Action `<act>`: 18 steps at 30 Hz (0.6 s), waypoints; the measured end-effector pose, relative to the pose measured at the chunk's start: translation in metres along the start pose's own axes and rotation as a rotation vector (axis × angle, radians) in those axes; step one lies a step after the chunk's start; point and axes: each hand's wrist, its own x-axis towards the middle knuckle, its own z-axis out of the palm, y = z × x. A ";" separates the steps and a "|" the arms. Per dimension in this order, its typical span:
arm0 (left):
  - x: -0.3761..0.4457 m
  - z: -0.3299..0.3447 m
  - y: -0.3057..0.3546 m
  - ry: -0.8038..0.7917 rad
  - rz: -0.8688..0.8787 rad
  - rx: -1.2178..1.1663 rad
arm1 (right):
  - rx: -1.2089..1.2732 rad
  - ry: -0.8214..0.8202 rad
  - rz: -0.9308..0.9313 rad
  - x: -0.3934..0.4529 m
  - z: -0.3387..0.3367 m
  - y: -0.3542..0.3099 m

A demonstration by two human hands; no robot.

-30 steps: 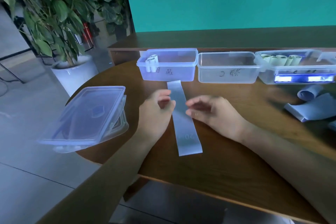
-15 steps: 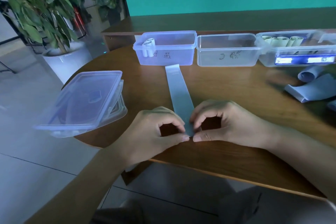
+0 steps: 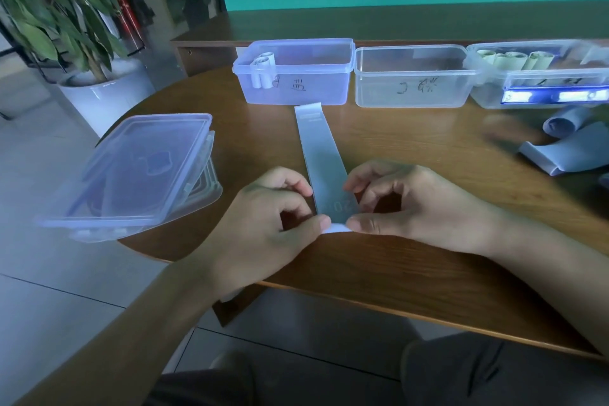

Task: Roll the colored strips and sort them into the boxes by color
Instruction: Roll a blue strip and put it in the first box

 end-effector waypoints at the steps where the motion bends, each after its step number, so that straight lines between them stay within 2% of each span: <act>1: 0.000 0.000 -0.001 0.003 -0.008 0.009 | 0.007 -0.005 0.014 0.001 0.000 0.001; 5: 0.000 0.001 -0.005 -0.006 -0.039 0.003 | 0.045 -0.038 0.049 0.003 -0.001 0.000; 10: 0.001 0.001 0.000 -0.046 0.046 -0.099 | 0.044 -0.070 0.048 0.005 -0.003 -0.001; 18: 0.002 0.006 0.002 -0.069 -0.011 -0.066 | 0.033 -0.076 -0.004 0.004 -0.004 -0.002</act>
